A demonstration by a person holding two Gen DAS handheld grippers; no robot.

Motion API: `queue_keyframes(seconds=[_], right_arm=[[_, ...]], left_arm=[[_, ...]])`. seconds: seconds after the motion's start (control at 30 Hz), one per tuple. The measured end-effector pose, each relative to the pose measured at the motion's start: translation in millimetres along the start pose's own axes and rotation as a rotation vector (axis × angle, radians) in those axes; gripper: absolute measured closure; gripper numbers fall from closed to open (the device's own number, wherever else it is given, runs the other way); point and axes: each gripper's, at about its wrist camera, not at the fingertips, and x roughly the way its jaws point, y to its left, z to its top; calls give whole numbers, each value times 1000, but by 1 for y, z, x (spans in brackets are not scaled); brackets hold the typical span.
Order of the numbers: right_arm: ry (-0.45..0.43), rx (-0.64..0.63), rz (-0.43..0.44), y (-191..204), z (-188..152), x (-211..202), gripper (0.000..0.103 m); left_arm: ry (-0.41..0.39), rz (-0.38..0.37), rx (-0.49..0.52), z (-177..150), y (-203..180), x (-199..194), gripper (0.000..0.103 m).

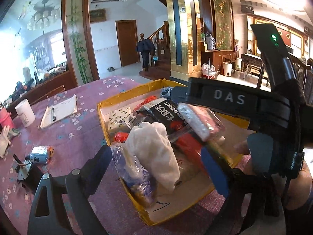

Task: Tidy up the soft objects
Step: 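Open both grippers to drop the tissue pack and blue bag into the tray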

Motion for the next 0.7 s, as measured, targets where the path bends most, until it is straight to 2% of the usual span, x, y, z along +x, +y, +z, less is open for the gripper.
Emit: queue_keyframes(seconds=[0.17,0.47,0.6,0.7], right_arm=[[-12,-3,-27,-1,2,-3,13],[-86,-20,-59,1,4,-18,10],[-90,-37,-83,4,3,-21,1],[-94,-50,-99,6,0,-25,1]], left_arm=[[19,-12,-20,-1,3,2,11],[-20,-14,-35,0,6,-9,10],[-34,-12,-45,2,8,-12,8],[-33,-16,-51,2,10,-12,8]])
